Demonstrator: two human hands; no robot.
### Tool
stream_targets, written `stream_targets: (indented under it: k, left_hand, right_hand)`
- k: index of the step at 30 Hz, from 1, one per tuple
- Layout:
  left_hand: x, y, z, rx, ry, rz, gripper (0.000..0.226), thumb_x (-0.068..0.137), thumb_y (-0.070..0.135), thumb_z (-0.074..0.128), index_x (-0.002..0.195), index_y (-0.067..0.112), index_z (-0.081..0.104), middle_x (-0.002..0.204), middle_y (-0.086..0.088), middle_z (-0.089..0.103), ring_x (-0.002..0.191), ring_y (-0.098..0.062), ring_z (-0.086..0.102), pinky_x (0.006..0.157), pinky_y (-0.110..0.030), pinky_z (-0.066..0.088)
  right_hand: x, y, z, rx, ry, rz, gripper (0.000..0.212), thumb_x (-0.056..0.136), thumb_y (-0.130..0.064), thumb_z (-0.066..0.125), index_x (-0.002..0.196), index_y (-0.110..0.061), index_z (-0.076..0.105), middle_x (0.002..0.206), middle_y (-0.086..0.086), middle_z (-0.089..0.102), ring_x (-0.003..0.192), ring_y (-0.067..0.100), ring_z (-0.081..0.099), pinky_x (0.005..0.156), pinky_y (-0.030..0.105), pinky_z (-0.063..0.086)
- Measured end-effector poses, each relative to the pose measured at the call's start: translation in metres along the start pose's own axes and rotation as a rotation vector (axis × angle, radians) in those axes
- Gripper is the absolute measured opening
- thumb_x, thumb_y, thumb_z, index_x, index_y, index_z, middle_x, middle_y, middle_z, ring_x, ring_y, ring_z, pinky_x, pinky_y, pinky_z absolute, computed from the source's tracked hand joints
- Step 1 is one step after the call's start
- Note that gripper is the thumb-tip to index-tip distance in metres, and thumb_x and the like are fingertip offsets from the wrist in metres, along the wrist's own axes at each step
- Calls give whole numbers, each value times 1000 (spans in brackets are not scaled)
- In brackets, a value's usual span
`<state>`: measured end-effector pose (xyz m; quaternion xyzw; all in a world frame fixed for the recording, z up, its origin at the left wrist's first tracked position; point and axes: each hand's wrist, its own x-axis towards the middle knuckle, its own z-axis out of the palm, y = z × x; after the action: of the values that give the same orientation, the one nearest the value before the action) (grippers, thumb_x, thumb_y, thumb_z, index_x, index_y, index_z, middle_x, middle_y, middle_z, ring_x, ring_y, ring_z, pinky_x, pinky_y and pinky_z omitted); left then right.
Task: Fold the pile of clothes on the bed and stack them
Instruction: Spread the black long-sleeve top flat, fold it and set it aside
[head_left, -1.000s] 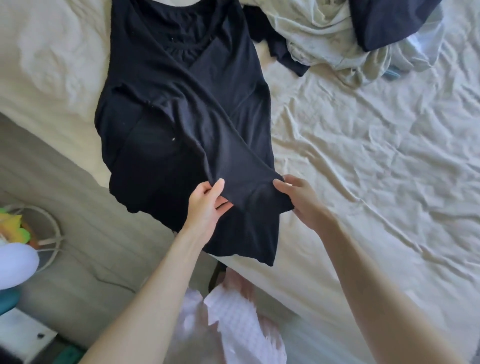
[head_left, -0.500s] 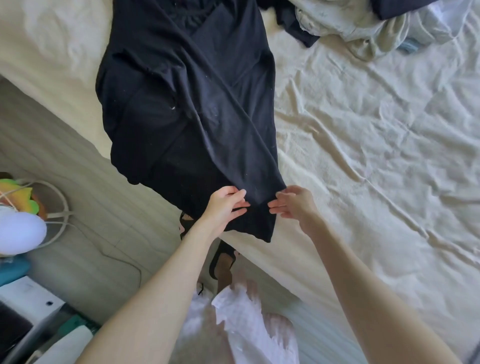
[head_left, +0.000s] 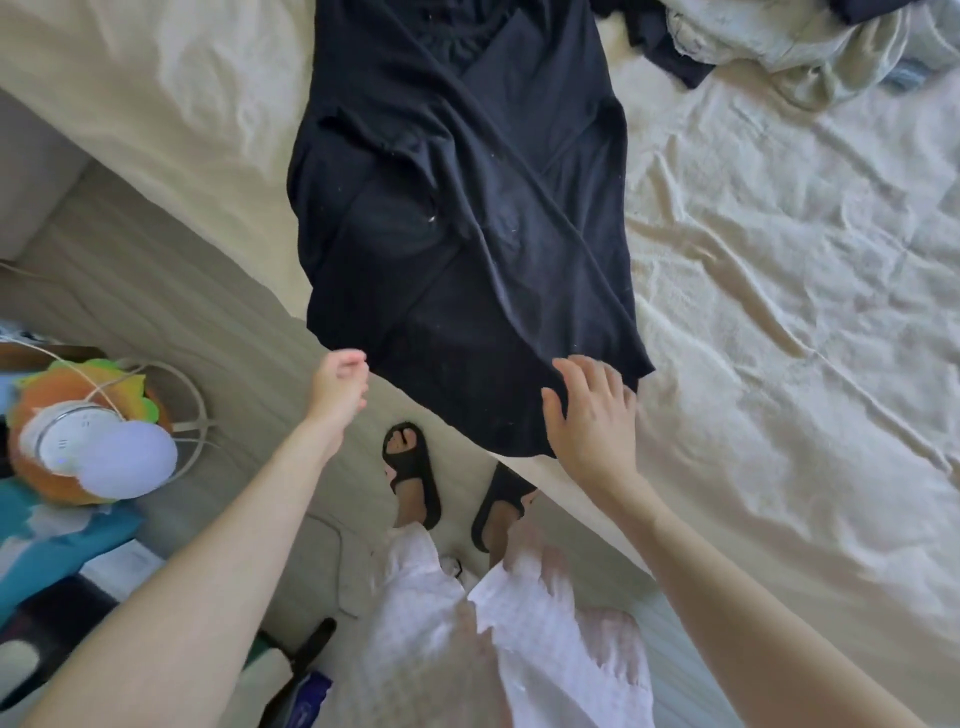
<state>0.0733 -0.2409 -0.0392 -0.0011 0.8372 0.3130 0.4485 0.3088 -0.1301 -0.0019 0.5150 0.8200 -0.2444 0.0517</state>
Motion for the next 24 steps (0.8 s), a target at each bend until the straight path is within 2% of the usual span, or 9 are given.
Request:
stream_targets:
  k: [4,7,9,12,15,17,21,22,24]
  left_hand:
    - [58,30,-33,32,78,128,46,99,20,45,143,17,31,147,-3,36,131,-20,38,101,-31,34]
    - [94,48,-44,4,69,191,57,97,24,49,146,15,22,150,-2,31,134,-18,35,107,-32,34]
    - [110,54,-47,-53,29,209,53,95,24,53,141,13,30,134,2,46,119,-13,48,94,-23,43]
    - [118,52,-48,10,-63,221,32,90,27,60,117,14,50,114,5,59,96,-6,57,70,-12,42]
    - [114,33,-54,74,-210,195,26,87,29,65,110,21,55,98,14,61,86,4,55,62,-7,40]
    - [108,13,-59,121,-281,139,27,86,28,67,108,20,55,91,18,60,82,7,54,65,-9,42]
    - [95,-30,-64,87,-295,-44,35,86,29,67,110,9,51,84,2,67,75,-4,62,100,-31,38]
    - [92,-36,-65,8,-273,-84,33,85,30,68,107,12,51,90,-1,67,79,-9,64,101,-33,38]
    - [90,-45,-69,-95,-219,-107,31,83,33,69,102,15,52,98,1,63,91,-17,62,90,-30,45]
  right_hand:
    - [24,-24,26,-134,-86,-22,55,97,-31,46,148,-19,28,156,9,22,146,28,13,115,48,14]
    - [33,-28,45,-157,-112,46,60,98,-30,44,151,-19,19,159,10,12,146,29,7,116,49,13]
    - [32,-29,54,-166,-100,78,61,98,-28,45,151,-19,18,159,10,10,147,29,5,117,50,11]
    - [27,-34,61,-128,-70,113,60,97,-22,47,150,-17,20,159,10,10,147,28,4,117,50,9]
    - [26,-40,62,-101,-53,155,58,97,-19,46,150,-16,22,159,10,11,147,27,4,118,48,8]
    - [27,-45,61,-70,-45,185,57,97,-18,45,150,-15,23,159,9,11,147,27,4,118,46,8]
    - [23,-46,55,102,38,220,46,97,-16,47,142,-11,40,155,8,26,144,23,19,117,37,18]
    - [20,-43,53,177,101,272,40,97,-17,47,137,-10,47,149,7,36,140,22,29,113,31,24]
    - [15,-31,46,310,256,430,29,96,-18,48,123,-11,58,131,5,51,123,20,47,100,24,34]
